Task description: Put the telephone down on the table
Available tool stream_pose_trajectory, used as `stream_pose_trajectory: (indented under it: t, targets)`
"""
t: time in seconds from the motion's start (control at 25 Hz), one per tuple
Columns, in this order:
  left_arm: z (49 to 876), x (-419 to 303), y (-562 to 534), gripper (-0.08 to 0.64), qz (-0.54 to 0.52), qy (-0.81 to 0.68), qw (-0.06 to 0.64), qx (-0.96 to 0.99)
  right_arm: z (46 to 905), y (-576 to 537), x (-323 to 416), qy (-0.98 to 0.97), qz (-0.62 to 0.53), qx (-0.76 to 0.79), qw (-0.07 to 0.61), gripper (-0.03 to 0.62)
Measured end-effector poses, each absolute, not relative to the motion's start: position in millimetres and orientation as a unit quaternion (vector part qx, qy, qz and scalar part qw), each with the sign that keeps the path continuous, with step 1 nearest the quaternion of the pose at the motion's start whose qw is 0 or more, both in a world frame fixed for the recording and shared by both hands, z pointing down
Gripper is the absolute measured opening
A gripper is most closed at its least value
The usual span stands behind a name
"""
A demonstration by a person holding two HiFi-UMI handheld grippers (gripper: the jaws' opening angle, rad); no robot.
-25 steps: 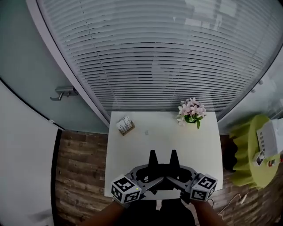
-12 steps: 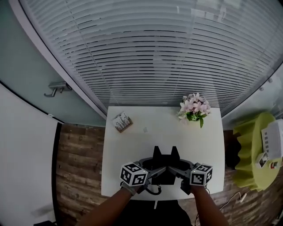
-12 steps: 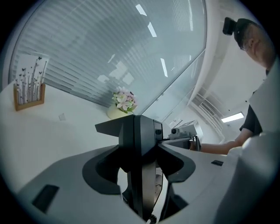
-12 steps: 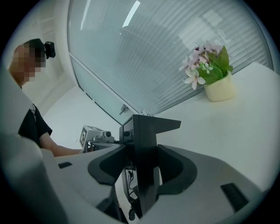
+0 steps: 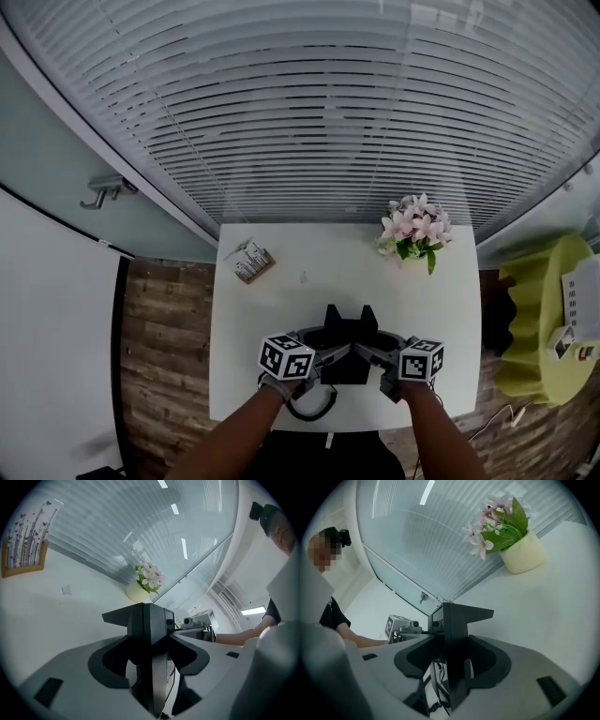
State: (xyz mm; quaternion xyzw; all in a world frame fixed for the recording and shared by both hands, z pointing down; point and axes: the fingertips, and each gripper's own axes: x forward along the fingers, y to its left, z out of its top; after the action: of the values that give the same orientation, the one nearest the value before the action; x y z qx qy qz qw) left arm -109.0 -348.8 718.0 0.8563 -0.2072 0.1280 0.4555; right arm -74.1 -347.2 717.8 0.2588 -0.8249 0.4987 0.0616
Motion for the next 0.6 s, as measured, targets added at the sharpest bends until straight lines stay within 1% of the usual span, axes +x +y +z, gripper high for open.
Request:
stream_pose_trajectory:
  t: [0.28, 0.52, 0.56, 0.6]
  targets:
    - [744, -104, -354, 0.253, 0.126, -0.211, 0.477, 0.844, 735, -357, -68, -0.810, 0.523, 0.262, 0.041, 0.227]
    - [745, -106, -355, 0.255, 0.116, -0.214, 0.464, 0.852, 737, -357, -69, -0.809, 0.525, 0.260, 0.041, 0.227]
    - [745, -108, -355, 0.261, 0.117, -0.220, 0.457, 0.854, 738, -357, -68, -0.809, 0.522, 0.264, 0.048, 0.238]
    - [744, -113, -355, 0.264, 0.120, -0.231, 0.450, 0.854, 738, -356, -64, -0.811, 0.516, 0.272, 0.056, 0.262]
